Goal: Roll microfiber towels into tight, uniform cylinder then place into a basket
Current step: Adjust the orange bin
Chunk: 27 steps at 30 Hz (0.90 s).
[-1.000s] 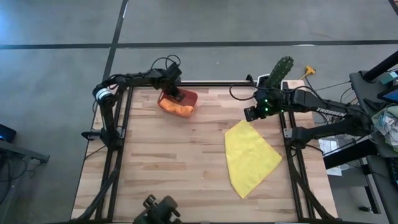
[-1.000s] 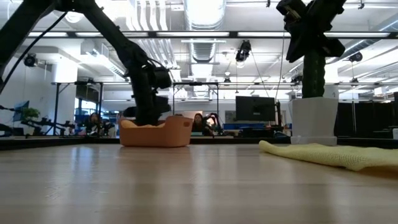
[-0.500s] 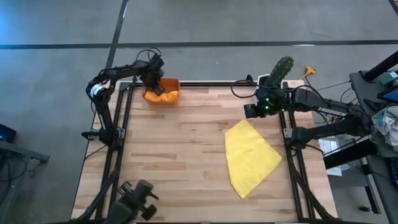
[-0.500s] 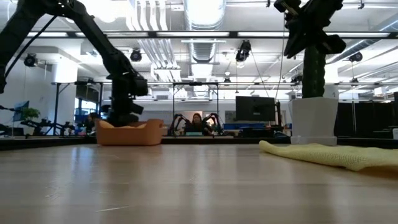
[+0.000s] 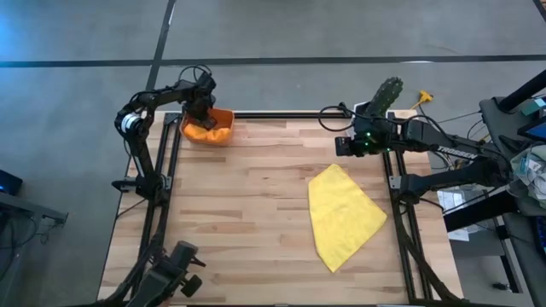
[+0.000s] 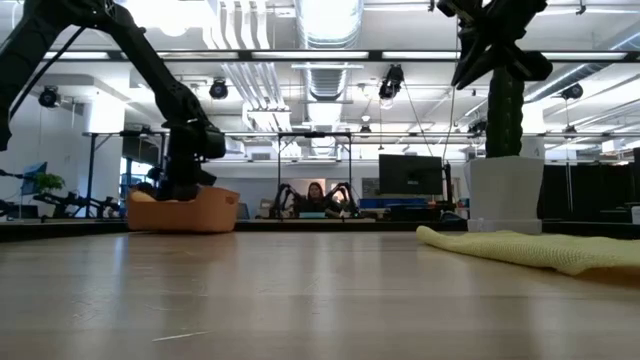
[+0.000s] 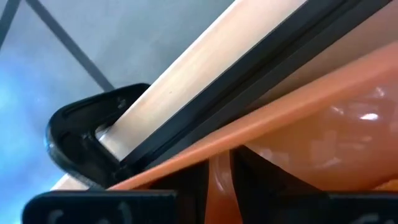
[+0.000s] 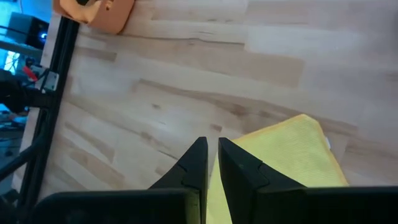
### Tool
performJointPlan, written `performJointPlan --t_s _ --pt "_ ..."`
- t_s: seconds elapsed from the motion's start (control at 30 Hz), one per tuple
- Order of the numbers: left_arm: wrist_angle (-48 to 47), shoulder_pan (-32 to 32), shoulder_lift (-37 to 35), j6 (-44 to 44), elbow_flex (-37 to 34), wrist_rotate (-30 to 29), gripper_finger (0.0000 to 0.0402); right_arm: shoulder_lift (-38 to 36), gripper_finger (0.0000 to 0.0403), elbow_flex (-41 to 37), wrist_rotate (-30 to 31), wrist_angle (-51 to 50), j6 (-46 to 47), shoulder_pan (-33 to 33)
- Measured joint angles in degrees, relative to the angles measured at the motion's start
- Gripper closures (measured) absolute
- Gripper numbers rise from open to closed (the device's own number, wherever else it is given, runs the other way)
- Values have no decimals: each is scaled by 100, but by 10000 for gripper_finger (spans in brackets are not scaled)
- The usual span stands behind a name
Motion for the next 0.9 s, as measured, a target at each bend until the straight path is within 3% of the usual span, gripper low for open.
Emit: performJointPlan --t_s 0.3,0.8,0.9 --pt "-75 13 -13 -304 -13 -555 350 0 369 5 234 24 0 0" --pt "-68 4 -523 -721 15 -368 350 0 369 3 291 25 -105 0" --pt "-120 -13 -630 -925 11 -48 350 0 369 3 295 27 -109 0"
